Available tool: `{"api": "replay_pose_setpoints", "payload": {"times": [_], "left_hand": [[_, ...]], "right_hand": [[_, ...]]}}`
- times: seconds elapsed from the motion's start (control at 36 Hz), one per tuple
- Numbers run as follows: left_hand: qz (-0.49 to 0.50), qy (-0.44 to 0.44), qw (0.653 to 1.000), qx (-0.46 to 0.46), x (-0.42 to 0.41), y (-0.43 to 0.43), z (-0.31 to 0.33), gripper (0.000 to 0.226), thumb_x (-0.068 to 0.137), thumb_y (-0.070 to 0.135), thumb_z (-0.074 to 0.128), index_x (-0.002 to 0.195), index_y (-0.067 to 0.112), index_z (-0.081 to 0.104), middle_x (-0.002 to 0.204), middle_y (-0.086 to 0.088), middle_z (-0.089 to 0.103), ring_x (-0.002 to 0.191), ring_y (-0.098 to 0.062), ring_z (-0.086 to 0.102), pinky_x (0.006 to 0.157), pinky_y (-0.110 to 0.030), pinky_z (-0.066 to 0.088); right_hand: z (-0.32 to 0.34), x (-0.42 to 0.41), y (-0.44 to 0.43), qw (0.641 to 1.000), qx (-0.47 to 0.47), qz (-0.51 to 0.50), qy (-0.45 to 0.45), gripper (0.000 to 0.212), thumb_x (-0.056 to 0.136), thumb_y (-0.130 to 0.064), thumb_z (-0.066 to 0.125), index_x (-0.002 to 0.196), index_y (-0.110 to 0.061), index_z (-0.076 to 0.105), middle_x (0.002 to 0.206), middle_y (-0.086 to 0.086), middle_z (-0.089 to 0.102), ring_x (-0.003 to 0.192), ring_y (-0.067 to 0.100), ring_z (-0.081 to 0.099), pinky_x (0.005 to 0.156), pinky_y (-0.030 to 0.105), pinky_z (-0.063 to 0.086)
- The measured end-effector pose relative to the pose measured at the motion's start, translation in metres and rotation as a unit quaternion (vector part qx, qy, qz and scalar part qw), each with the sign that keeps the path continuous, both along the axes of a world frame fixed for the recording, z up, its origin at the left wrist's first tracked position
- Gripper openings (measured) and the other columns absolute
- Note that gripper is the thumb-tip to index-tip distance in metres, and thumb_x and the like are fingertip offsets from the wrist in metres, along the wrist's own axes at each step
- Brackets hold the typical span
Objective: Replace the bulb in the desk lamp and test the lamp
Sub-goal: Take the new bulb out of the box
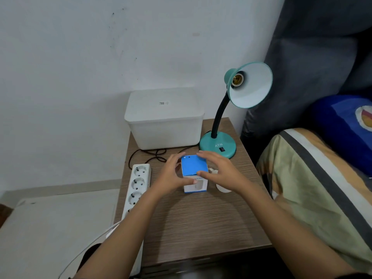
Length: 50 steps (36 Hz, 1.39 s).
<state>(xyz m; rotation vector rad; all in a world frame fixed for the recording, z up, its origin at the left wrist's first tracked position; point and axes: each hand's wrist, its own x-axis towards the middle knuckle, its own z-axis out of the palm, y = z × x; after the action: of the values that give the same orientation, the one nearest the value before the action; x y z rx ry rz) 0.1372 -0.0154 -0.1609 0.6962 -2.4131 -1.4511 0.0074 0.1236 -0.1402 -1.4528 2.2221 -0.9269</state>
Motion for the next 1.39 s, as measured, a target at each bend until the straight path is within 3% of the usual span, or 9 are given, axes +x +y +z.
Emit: {"api": "replay_pose_setpoints", "payload": {"times": [0.22,0.44,0.56,0.67,0.89,1.08,1.17,1.25,1.39], "left_hand": [[-0.002,0.005,1.000,0.021,-0.001,-0.002,-0.003,0.083,0.065,0.015,0.084,0.135,0.021,0.038,0.138,0.003,0.038,0.119,-0.004,0.038,0.085,-0.004,0.037],[-0.004,0.023,0.999,0.039,-0.001,-0.003,-0.009,0.086,0.064,0.013,0.085,0.136,0.021,0.038,0.136,0.003,0.040,0.121,-0.006,0.042,0.102,-0.016,0.042],[0.002,0.041,0.998,0.041,0.001,0.000,-0.014,0.089,0.066,0.015,0.084,0.139,0.024,0.034,0.137,0.007,0.039,0.123,-0.002,0.043,0.090,-0.001,0.041],[0.002,0.063,0.997,0.054,0.003,0.005,-0.019,0.091,0.067,0.022,0.084,0.141,0.030,0.033,0.140,0.008,0.043,0.126,-0.004,0.046,0.101,-0.026,0.048],[0.004,0.084,0.995,0.059,0.004,0.010,-0.018,0.097,0.069,0.024,0.082,0.144,0.039,0.022,0.147,0.013,0.035,0.133,-0.003,0.040,0.107,-0.041,0.043],[0.013,0.067,0.996,0.049,0.003,0.006,-0.024,0.101,0.069,0.027,0.082,0.147,0.036,0.018,0.146,0.012,0.033,0.132,-0.003,0.039,0.107,-0.041,0.043],[0.017,0.069,0.996,0.052,0.003,0.006,-0.025,0.101,0.068,0.025,0.082,0.146,0.038,0.019,0.145,0.014,0.033,0.132,0.000,0.038,0.108,-0.040,0.042],[0.019,0.067,0.996,0.058,0.003,0.006,-0.027,0.101,0.066,0.028,0.082,0.145,0.039,0.020,0.140,0.019,0.034,0.131,0.000,0.038,0.108,-0.040,0.041],[0.026,0.071,0.994,0.078,0.000,0.008,-0.026,0.100,0.068,0.015,0.083,0.146,0.031,0.022,0.124,0.028,0.036,0.118,0.009,0.043,0.105,-0.032,0.044]], "right_hand": [[0.000,-0.010,0.000,0.996,0.072,0.042,0.040,0.057,0.090,-0.042,0.053,0.142,-0.023,0.039,0.152,-0.008,0.031,0.139,0.010,0.026,0.111,0.027,0.025],[0.003,-0.008,-0.005,0.998,0.026,0.026,0.054,0.046,0.095,-0.039,0.044,0.135,-0.017,0.049,0.141,0.000,0.050,0.130,0.012,0.042,0.110,0.026,0.032],[0.011,-0.007,-0.011,0.999,-0.034,-0.016,-0.003,0.035,0.095,-0.037,0.045,0.114,-0.017,0.066,0.098,-0.007,0.070,0.084,-0.003,0.057,0.073,0.011,0.042],[0.010,-0.012,-0.022,0.991,-0.071,-0.092,-0.060,0.041,0.093,-0.046,0.044,0.073,-0.016,0.063,0.056,-0.005,0.049,0.051,0.003,0.043,0.055,0.020,0.034],[0.018,-0.020,-0.052,0.971,-0.059,-0.195,-0.122,0.067,0.086,-0.060,0.043,0.072,0.003,0.061,0.061,0.017,0.053,0.062,0.029,0.053,0.070,0.049,0.054],[0.017,-0.018,-0.059,0.961,-0.068,-0.219,-0.155,0.051,0.087,-0.056,0.048,0.063,-0.011,0.053,0.062,0.005,0.048,0.064,0.017,0.047,0.067,0.043,0.052],[0.015,-0.011,-0.050,0.954,-0.118,-0.235,-0.146,0.035,0.088,-0.045,0.055,0.092,-0.012,0.064,0.090,-0.002,0.063,0.083,0.010,0.055,0.067,0.012,0.045],[0.013,-0.003,-0.036,0.940,-0.171,-0.268,-0.127,0.033,0.085,-0.036,0.063,0.106,-0.010,0.061,0.108,0.001,0.062,0.096,0.012,0.058,0.078,0.018,0.046],[0.015,0.013,-0.025,0.973,-0.136,-0.168,-0.081,0.021,0.080,-0.018,0.070,0.099,-0.010,0.063,0.098,0.000,0.060,0.091,0.012,0.059,0.073,0.012,0.050]]}}
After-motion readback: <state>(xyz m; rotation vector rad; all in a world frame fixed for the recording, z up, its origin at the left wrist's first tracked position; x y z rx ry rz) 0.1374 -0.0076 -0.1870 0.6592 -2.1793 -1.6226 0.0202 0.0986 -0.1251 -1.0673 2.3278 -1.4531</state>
